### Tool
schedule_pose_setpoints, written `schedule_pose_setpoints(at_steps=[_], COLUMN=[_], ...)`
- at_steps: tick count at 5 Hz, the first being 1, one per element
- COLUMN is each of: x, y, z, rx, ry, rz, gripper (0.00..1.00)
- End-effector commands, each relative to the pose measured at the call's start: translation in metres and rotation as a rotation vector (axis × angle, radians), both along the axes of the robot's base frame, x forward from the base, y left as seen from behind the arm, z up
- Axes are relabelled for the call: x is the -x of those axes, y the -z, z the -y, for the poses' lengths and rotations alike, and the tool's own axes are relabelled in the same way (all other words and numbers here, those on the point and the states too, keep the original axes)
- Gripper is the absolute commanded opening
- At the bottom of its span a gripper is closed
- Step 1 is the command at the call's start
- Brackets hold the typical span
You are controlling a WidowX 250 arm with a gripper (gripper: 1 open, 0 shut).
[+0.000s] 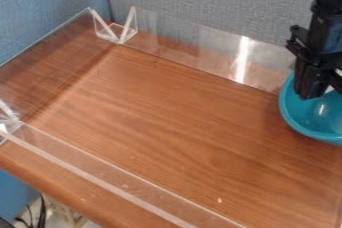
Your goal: Put the mushroom in the blue bowl
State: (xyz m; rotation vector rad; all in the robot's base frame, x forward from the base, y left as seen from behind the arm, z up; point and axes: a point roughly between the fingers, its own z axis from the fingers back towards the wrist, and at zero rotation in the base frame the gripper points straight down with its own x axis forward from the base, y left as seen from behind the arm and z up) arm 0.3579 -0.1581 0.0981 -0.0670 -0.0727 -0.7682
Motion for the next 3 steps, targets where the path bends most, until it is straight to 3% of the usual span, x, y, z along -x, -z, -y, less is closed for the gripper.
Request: schedule_pose_setpoints(at_steps=[1, 2, 3], x=[-0.0037, -0.0012, -0.0015], y=[-0.0186, -0.0142, -0.0092], z=[0.0107, 0.0188, 0.0172], rx=[0.026, 0.024, 0.022], ry=[0.025, 0.05, 0.009], rz=[0.049, 0.033, 0.018], gripper=[0.0, 0.0, 0.0])
